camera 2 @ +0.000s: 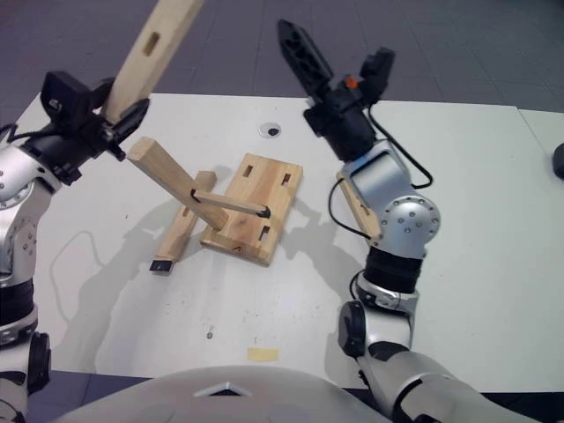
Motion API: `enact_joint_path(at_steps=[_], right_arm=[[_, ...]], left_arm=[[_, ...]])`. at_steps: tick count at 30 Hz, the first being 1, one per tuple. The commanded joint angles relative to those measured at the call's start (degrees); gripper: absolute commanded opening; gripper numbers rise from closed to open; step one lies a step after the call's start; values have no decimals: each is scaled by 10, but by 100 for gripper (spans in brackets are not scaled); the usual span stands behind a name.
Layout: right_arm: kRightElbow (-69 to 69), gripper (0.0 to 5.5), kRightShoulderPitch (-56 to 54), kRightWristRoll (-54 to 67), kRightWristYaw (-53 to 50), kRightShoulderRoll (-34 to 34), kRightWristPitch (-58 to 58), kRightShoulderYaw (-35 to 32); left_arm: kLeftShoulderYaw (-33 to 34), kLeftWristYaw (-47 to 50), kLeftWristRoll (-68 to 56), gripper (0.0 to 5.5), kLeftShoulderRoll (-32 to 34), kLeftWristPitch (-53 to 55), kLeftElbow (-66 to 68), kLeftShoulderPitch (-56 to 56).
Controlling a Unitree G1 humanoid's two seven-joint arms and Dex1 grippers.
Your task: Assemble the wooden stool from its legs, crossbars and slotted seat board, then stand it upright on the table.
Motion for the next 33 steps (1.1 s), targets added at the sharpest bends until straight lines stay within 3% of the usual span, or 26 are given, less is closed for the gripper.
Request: enact_joint_path(at_steps=[1, 13, 33], right_arm=[[-2, 540, -10, 21, -32, 15, -7, 8], [82, 540, -69, -20, 18, 15, -53, 25], [56, 206, -57, 0, -5, 30, -61, 6]], left_arm=[[-28, -19, -3, 203, -6, 6, -17, 5], [-60, -40, -31, 203, -31, 35, -52, 4], [-67, -38, -22, 203, -20, 45, -65, 3]])
